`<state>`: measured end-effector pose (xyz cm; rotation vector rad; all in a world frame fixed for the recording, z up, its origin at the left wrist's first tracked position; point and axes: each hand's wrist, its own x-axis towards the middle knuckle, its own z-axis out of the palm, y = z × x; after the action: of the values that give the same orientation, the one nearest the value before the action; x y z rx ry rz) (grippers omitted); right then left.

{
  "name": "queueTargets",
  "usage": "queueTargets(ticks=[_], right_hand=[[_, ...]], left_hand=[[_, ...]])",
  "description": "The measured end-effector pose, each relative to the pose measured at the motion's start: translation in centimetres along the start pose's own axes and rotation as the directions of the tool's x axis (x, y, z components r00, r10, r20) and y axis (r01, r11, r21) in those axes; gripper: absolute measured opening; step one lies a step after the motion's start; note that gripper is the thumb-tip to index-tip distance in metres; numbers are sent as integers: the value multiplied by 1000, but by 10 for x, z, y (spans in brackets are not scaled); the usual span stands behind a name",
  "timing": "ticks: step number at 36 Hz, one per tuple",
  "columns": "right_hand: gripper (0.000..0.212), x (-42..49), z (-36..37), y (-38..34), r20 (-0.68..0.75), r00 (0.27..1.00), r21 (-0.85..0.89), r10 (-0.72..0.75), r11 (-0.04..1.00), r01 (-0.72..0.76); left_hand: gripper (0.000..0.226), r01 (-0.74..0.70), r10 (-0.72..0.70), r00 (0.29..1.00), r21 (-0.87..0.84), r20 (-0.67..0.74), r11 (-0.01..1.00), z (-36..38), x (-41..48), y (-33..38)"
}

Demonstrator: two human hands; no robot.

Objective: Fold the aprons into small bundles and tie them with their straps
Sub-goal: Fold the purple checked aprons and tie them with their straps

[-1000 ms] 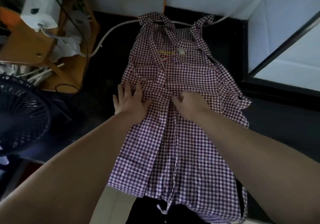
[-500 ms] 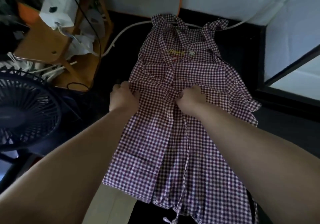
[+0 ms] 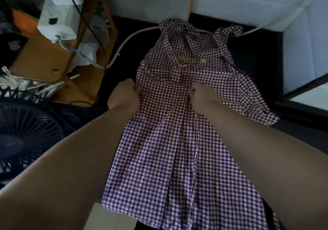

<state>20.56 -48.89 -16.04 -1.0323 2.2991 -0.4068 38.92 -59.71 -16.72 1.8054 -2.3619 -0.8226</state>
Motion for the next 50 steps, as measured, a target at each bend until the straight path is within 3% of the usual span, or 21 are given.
queueTargets(ticks=[5,9,13,17,20,27,31,37,40,44,47,50], right_hand=[[43,1,-2,-4,-38,998,-42,44,998,-46],[35,-12,0,-1,-80,997,-17,1,1000,-3],[55,-37,1,2,-42,989,-90,-145,986,140],[49,-72,9,-1,-124,964,-157,-234,964,214],[45,-109,17,-7,-143,963,-5,-227,974,228],[27,-183,50,9,173,983,261,-62,965,15],[25,-215,74,22,284,959,168,-20,985,-29],[64,-236,81,12,249,966,33,72,996,-82],[46,-236,91,1,203,976,-98,72,994,-52],[51,-238,115,-8,49,987,-263,152,956,-134],[49,-243,123,-13,-1,985,-294,172,941,-165],[35,-244,125,-12,7,984,-229,175,959,-169]], left_hand=[[32,122,-131,989,-127,-62,984,3,-5,0],[42,-63,38,990,-189,-135,980,-6,-44,-13],[29,-166,168,986,-111,9,980,-14,-88,-36],[30,-93,96,995,-71,30,993,-12,-124,-56],[35,-14,14,1000,-69,-1,998,-6,-151,-65],[40,161,-173,984,-176,-51,971,14,-211,-83],[31,225,-251,964,-234,-84,946,19,-236,-103],[24,421,-444,891,-535,94,732,12,-251,-120],[30,472,-467,864,-629,189,618,11,-235,-146],[22,505,-368,860,-697,355,509,0,-232,-141],[20,487,-300,873,-656,384,576,7,-232,-145],[22,382,-246,919,-537,308,752,10,-232,-154]])
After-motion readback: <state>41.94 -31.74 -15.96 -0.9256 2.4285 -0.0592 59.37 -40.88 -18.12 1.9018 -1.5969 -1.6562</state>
